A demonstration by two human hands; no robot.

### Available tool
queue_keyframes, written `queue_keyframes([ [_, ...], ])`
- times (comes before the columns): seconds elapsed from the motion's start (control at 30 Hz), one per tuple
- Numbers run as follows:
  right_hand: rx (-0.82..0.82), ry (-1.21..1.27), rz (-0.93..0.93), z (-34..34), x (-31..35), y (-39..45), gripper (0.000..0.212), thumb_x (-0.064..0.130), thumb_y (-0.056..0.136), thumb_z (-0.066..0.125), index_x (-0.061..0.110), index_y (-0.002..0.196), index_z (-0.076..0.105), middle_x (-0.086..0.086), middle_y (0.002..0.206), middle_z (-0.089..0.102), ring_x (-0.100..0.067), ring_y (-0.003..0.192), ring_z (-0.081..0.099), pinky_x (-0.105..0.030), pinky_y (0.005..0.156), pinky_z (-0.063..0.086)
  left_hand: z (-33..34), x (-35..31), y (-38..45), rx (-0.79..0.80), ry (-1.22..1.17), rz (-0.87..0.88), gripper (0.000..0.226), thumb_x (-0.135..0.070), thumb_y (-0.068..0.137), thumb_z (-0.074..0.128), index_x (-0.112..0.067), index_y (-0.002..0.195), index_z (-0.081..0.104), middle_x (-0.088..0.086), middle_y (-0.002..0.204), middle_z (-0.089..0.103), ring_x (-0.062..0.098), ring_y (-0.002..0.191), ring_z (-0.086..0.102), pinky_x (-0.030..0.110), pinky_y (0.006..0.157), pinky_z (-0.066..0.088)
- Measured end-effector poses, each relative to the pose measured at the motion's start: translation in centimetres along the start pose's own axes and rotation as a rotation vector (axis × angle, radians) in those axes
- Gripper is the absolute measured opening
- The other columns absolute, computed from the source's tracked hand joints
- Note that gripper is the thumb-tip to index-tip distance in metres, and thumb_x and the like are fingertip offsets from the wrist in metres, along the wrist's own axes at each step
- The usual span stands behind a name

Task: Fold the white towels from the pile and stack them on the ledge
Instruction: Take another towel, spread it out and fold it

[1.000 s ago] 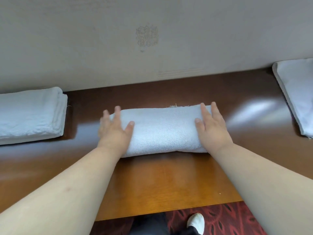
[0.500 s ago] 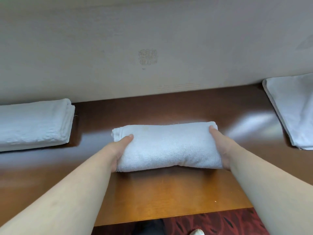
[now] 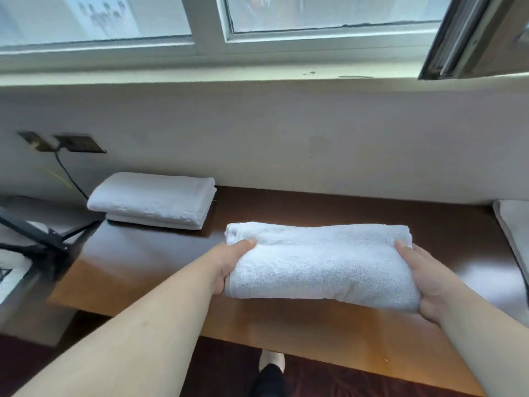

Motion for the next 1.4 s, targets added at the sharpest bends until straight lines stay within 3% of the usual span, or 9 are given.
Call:
queue_keyframes([
  [0.1,0.051,-0.015,0.015,3.3,1.2,-2.0,0.033,0.042,0.097,0.058,0.024,0.125,0.060,-0.010,0.111,0.072,-0.031,0.082,0.072,-0.049,0.062,0.058,-3.2,-0.3,-2.6,-0.047,-0.063,0.058,0.029,-0.038,0.088,0.071,-0.018,0.107,0.063,0.008,0.081,0.077,0.028,0.066,0.074,0.044,0.060,0.059],
  [0.23,0.057,-0.010,0.040,8.4,1.9,-3.6,0.039,0.048,0.095,0.060,0.019,0.121,0.063,-0.009,0.102,0.075,-0.028,0.072,0.075,-0.050,0.062,0.060,-8.0,-1.1,-3.9,-0.086,-0.147,0.141,0.038,-0.034,0.087,0.073,-0.016,0.118,0.061,0.012,0.097,0.076,0.029,0.072,0.074,0.045,0.056,0.058],
  [0.37,0.081,0.055,0.031,14.7,1.6,-3.5,0.038,0.053,0.097,0.052,0.020,0.107,0.069,-0.002,0.086,0.079,-0.022,0.068,0.076,-0.037,0.061,0.058,-14.1,-2.7,-2.7,-0.128,-0.190,0.228,0.040,-0.041,0.090,0.067,-0.018,0.121,0.060,0.009,0.102,0.075,0.027,0.078,0.073,0.042,0.065,0.058],
  [0.53,0.034,0.061,0.006,23.4,1.4,-2.0,0.030,0.041,0.100,0.051,0.017,0.099,0.068,0.001,0.073,0.077,-0.018,0.058,0.073,-0.031,0.054,0.055,-22.3,-7.0,1.2,-0.125,-0.167,0.262,0.034,-0.046,0.090,0.065,-0.026,0.114,0.052,0.003,0.102,0.072,0.024,0.079,0.071,0.036,0.061,0.057],
  [0.8,0.014,0.145,0.082,37.7,0.2,2.3,0.035,0.046,0.093,0.064,0.017,0.112,0.069,-0.002,0.098,0.078,-0.022,0.080,0.076,-0.040,0.069,0.060,-35.9,-16.1,8.3,-0.073,-0.037,0.355,0.045,-0.040,0.091,0.064,-0.019,0.130,0.056,0.008,0.114,0.072,0.023,0.084,0.074,0.035,0.058,0.059],
  [0.97,0.043,0.178,0.209,44.3,-0.6,5.1,0.047,0.052,0.083,0.073,0.017,0.115,0.070,-0.004,0.101,0.078,-0.026,0.088,0.076,-0.042,0.075,0.059,-41.6,-19.1,12.5,-0.103,-0.045,0.308,0.039,-0.046,0.088,0.066,-0.025,0.121,0.059,0.002,0.090,0.076,0.019,0.062,0.073,0.038,0.047,0.056],
  [1.2,0.055,0.075,0.193,48.9,-1.9,8.9,0.035,0.041,0.095,0.063,0.013,0.116,0.068,-0.005,0.110,0.076,-0.025,0.099,0.073,-0.042,0.086,0.057,-45.5,-18.2,19.1,-0.119,-0.037,0.233,0.056,-0.050,0.083,0.070,-0.021,0.130,0.059,0.007,0.115,0.071,0.022,0.083,0.073,0.039,0.065,0.058],
  [1.3,0.028,-0.001,0.189,49.2,-3.9,10.1,0.032,0.033,0.098,0.061,0.011,0.122,0.063,-0.005,0.109,0.074,-0.025,0.100,0.071,-0.045,0.092,0.055,-45.0,-16.2,21.6,-0.108,0.002,0.185,0.054,-0.048,0.087,0.068,-0.018,0.131,0.056,0.008,0.117,0.070,0.025,0.088,0.071,0.041,0.062,0.059],
  [1.4,-0.017,-0.086,0.153,49.2,-5.7,11.0,0.035,0.031,0.100,0.059,0.016,0.131,0.055,0.002,0.099,0.070,-0.020,0.096,0.068,-0.043,0.094,0.053,-44.4,-14.3,23.2,-0.188,0.073,0.177,0.062,-0.048,0.090,0.064,-0.018,0.141,0.042,0.005,0.109,0.065,0.029,0.091,0.066,0.044,0.078,0.055],
])
Point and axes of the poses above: each hand's wrist, its own y-axis towards the middle knuckle, its own z-axis out of the palm, x = y × z, the point moved 3 cm from there along y, towards the middle knuckle
